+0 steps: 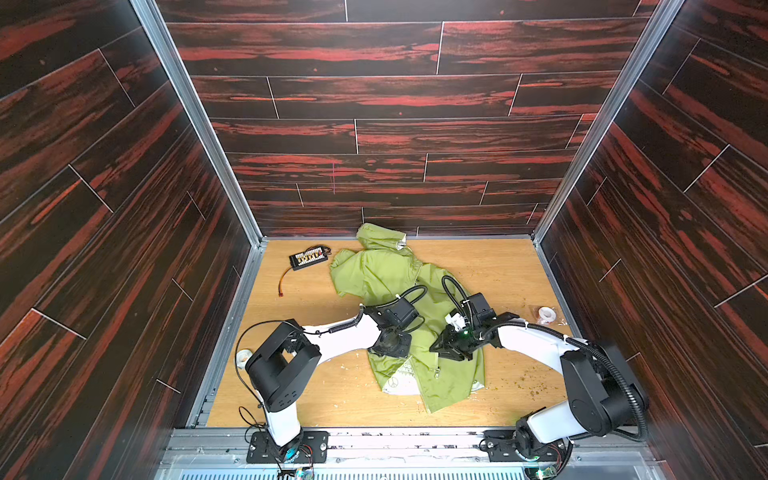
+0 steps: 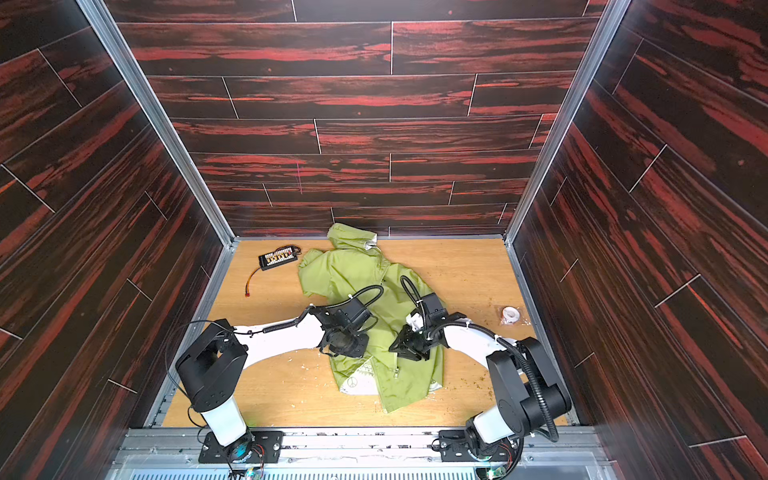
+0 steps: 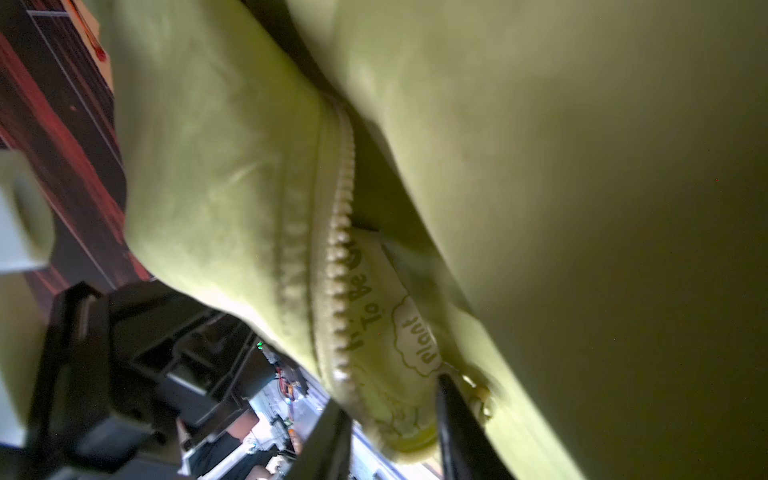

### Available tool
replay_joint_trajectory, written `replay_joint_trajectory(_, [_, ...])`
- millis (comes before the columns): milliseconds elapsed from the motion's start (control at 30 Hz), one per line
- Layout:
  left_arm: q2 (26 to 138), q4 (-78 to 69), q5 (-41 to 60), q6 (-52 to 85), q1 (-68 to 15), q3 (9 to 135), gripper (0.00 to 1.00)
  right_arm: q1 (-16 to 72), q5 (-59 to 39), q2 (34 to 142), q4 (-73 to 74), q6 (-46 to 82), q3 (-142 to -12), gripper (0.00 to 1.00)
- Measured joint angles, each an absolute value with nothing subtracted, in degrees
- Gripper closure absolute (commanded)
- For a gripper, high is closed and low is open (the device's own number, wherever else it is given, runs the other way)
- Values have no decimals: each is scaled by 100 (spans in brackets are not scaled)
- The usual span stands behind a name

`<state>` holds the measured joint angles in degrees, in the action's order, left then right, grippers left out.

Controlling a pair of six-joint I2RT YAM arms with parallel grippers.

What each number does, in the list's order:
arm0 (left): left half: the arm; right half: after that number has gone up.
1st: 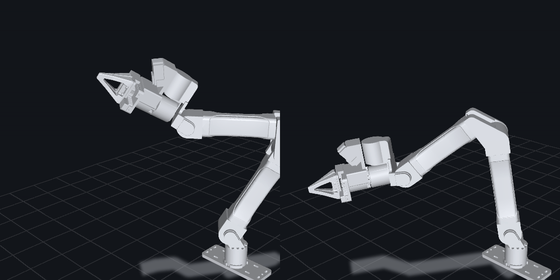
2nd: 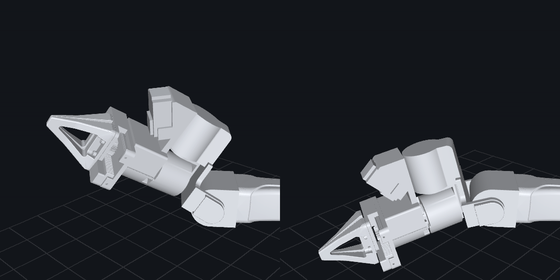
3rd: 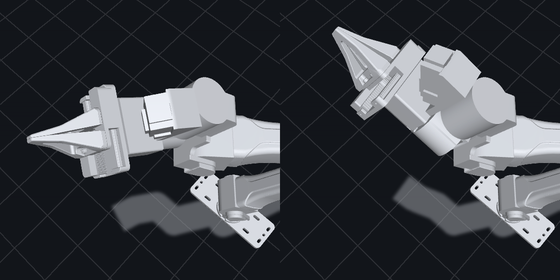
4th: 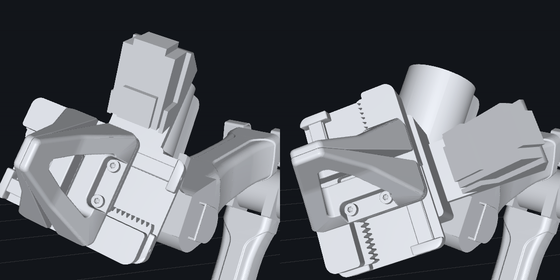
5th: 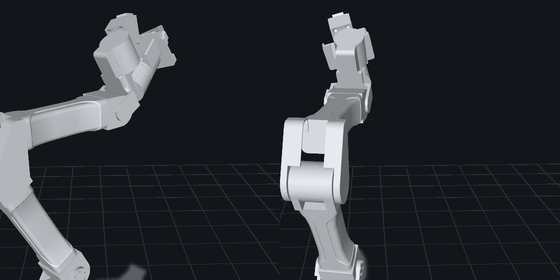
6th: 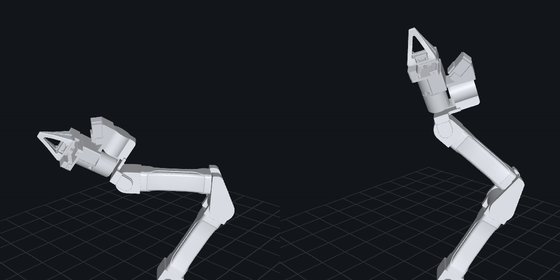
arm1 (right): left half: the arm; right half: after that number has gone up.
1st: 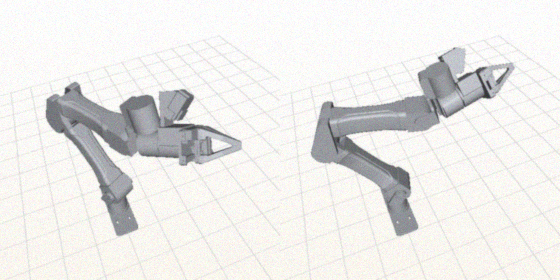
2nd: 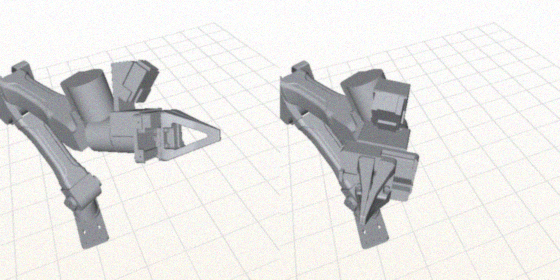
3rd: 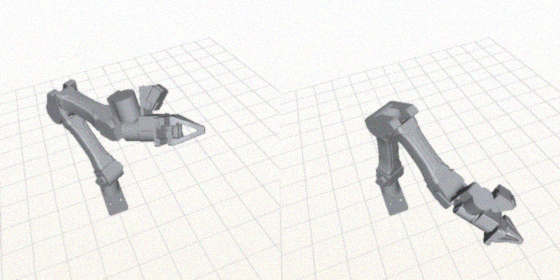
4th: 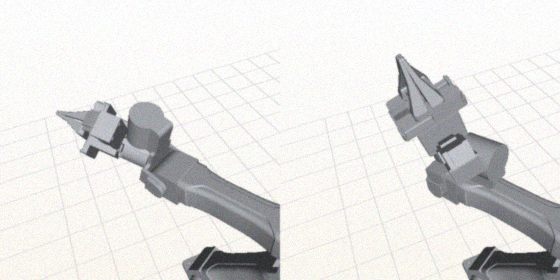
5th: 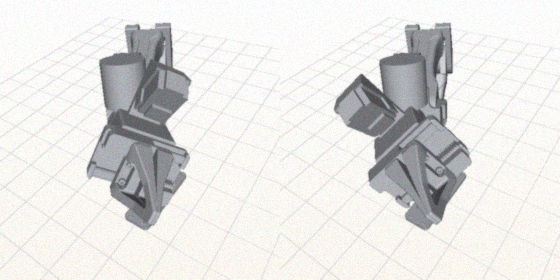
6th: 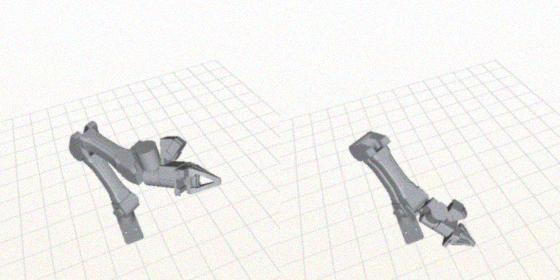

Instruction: Zip up the jacket

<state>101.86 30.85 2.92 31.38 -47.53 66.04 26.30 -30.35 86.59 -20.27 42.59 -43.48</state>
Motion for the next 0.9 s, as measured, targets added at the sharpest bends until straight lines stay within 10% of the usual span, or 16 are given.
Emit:
replay_joint_trajectory(700, [7489,5203,-19,2617,-4080,5743,99,3850,-4515,9690,-1752,4805,-6455,100])
replay_joint_trajectory(900, [7122,5599,-395,3430,-3682,5669,47,4077,-4777,9883,-1737,5013,-6820,100])
